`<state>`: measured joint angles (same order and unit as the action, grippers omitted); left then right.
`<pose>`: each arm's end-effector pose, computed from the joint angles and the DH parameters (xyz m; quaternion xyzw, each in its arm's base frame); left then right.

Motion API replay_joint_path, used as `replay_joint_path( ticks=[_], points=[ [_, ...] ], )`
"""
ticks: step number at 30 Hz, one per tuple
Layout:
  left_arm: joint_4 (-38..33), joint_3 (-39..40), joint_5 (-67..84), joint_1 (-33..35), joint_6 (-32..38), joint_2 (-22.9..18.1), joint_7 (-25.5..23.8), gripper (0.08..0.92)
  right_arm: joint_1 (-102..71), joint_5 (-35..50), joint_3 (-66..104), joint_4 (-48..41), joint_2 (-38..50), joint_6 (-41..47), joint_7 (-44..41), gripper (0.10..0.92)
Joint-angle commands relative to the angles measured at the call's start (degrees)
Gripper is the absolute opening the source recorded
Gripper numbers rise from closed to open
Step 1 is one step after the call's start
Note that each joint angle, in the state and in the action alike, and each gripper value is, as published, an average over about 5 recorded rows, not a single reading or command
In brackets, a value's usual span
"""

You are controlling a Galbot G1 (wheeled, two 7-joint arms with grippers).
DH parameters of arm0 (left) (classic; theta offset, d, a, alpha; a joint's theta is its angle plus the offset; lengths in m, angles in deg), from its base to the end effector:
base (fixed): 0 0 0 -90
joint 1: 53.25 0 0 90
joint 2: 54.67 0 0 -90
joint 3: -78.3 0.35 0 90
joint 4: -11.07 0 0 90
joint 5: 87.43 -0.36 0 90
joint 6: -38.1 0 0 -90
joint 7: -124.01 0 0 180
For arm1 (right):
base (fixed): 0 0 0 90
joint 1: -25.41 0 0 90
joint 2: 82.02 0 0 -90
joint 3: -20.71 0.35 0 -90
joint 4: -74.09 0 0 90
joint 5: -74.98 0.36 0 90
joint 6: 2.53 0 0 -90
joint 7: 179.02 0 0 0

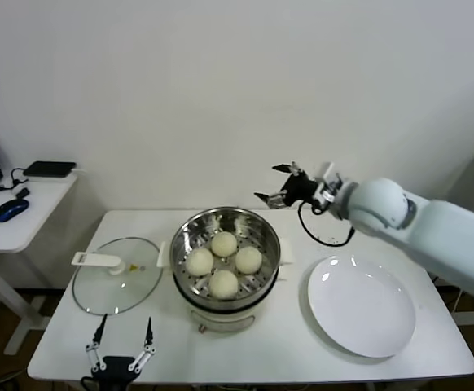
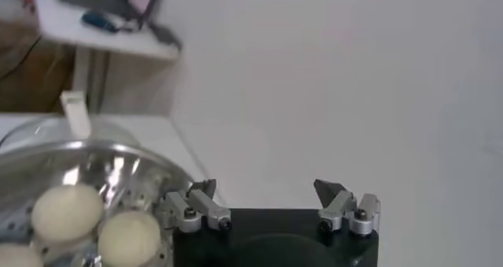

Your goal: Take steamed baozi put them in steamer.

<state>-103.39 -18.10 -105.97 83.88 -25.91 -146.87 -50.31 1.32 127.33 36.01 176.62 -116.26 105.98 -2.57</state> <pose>0.0734 0.0288 -0.3762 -0.0329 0.9838 0.1743 0.0267 0.4333 -0.0340 -0.0922 0.3706 -0.8898 0.2508 0.0900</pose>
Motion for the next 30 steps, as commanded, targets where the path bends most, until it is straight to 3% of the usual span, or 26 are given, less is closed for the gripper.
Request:
replay_joint_path(
  ticks=[1,8,18,30],
  points=[
    [0.3,0.1,0.0,0.1,0.2,-0.4,0.1,0.823,-67.8,-17.4,61.4,13.3,1.2,-12.7,9.2,0.823],
    [0.4,0.1,0.1,-0.3,0.3,-0.4,0.1,0.823,-91.1,-27.0,78.4,14.7,-16.2,-27.2,7.9,0.823],
    [1.6,0.2,0.5,-0.3,1.2,-0.5,0.5,0.823,-105.0,-36.0,81.0,13.4,-39.6,-42.6,6.4,0.823],
    [1.1,0.1,0.7,-0.2,1.4,-0.4,0.6,0.823,-107.1,-37.1,79.4,10.7,-45.1,-47.5,6.4,0.823]
  ],
)
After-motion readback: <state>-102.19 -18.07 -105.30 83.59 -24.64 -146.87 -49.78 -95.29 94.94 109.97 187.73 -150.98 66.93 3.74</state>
